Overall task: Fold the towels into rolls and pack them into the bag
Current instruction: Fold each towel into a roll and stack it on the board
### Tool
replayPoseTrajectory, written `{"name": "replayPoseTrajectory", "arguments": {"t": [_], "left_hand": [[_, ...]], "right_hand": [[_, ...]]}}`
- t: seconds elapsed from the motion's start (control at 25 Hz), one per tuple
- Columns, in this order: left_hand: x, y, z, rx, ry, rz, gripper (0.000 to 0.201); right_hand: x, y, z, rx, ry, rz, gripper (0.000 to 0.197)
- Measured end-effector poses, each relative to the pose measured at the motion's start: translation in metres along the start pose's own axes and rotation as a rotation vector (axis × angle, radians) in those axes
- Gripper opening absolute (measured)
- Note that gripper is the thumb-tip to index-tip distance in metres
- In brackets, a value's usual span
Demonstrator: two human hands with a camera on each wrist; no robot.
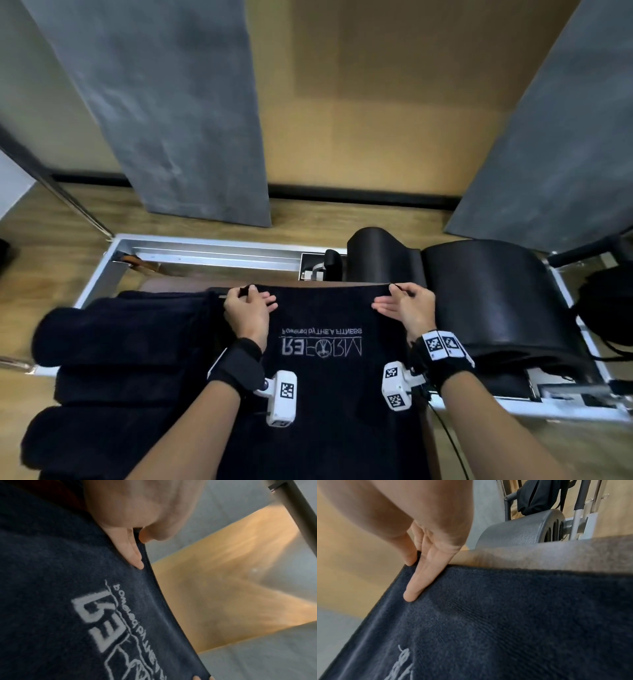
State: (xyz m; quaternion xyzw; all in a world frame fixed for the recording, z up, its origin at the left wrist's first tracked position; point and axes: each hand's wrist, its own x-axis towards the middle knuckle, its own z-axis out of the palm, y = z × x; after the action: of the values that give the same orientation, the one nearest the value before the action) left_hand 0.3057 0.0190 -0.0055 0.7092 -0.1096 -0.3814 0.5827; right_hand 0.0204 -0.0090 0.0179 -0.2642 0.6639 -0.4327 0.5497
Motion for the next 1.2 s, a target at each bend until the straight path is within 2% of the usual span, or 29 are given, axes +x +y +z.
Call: {"name": "replayPoseTrajectory", "arguments": {"t": [0.08,0.16,0.24,0.32,0.48,0.6,0.72,0.88,1.04,1.2], "left_hand": [[-0.004,-0.002,0.001,0.037,-0.027,0.036,0.022],[-0.013,-0.002,-0.006,0.082,-0.106,0.118,0.042],[-0.028,0.0,-0.017,0.152,-0.195,0.196,0.052],[-0.046,0.001,-0.033,0.227,-0.251,0.25,0.046],[-0.081,-0.011,-0.079,0.349,-0.393,0.327,0.015],[-0.112,-0.031,-0.128,0.451,-0.483,0.364,0.018],[-0.139,-0.051,-0.175,0.556,-0.491,0.425,0.022],[-0.171,-0.072,-0.234,0.754,-0.466,0.484,0.026],[-0.189,-0.081,-0.268,0.871,-0.475,0.556,0.012],[-0.194,-0.085,-0.277,0.991,-0.495,0.619,0.013]], "right_hand": [[0.002,0.003,-0.002,0.008,0.009,-0.008,0.011],[-0.005,0.003,-0.004,0.042,0.004,-0.039,0.015],[-0.02,0.003,-0.007,0.075,-0.01,-0.083,0.021],[-0.045,0.006,-0.014,0.073,-0.029,-0.116,0.023],[-0.109,0.029,-0.031,0.008,-0.078,-0.133,0.015],[-0.164,0.062,-0.047,-0.138,-0.115,-0.134,0.014],[-0.209,0.097,-0.068,-0.29,-0.127,-0.146,0.01],[-0.255,0.14,-0.1,-0.549,-0.025,-0.18,0.004],[-0.268,0.16,-0.118,-0.732,0.105,-0.197,0.016],[-0.267,0.164,-0.119,-0.817,0.166,-0.193,0.019]]}}
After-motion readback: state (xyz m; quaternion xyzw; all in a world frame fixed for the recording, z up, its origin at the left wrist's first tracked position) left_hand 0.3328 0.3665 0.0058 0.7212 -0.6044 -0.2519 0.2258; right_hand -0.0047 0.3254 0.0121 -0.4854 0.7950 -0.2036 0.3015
